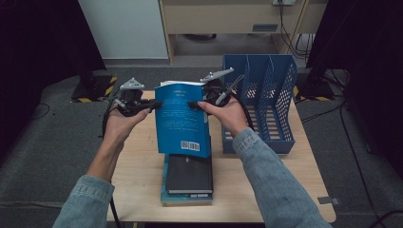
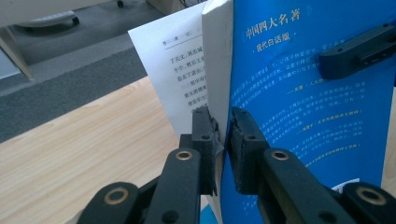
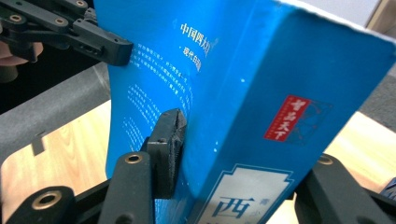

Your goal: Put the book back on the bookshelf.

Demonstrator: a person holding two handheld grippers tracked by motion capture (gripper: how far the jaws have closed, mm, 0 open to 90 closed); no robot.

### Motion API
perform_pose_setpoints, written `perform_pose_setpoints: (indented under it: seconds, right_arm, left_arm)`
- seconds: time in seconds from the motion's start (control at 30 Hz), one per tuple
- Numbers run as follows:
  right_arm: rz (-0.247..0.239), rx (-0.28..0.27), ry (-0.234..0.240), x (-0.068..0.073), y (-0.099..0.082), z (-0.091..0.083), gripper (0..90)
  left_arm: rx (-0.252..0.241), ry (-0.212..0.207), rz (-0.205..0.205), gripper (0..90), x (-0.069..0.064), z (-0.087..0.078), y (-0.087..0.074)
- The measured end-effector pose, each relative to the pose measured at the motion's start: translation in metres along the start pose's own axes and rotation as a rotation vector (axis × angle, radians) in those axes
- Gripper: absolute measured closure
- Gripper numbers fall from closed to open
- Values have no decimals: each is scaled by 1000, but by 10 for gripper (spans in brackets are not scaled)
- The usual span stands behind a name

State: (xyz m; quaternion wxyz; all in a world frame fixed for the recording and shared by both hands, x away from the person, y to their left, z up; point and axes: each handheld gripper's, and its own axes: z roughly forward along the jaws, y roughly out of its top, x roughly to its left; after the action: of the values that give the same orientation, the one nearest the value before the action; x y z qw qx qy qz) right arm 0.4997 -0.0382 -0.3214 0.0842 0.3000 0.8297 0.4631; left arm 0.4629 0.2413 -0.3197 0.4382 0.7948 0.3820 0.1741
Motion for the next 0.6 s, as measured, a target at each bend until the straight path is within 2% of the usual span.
perform_pose_setpoints:
  seconds: [0.17, 0.3, 0.37, 0.47, 0.6]
  right_arm:
    - [-19, -7, -16, 2, 0, -2, 550]
    - [-58, -9, -21, 8, -3, -6, 549]
    - [-65, -12, -23, 15, -5, -10, 555]
    - [-69, -24, -22, 20, -8, -15, 562]
    - [-84, -38, -17, 31, -15, -24, 569]
  left_arm:
    - [-4, 6, 20, 813, -1, -1, 1]
    - [-22, 9, 19, 811, -6, -5, -4]
    - [-22, 14, 19, 809, -11, -9, -6]
    - [-11, 23, 50, 809, -21, -19, -7]
    - [-45, 24, 63, 806, -32, -30, -17]
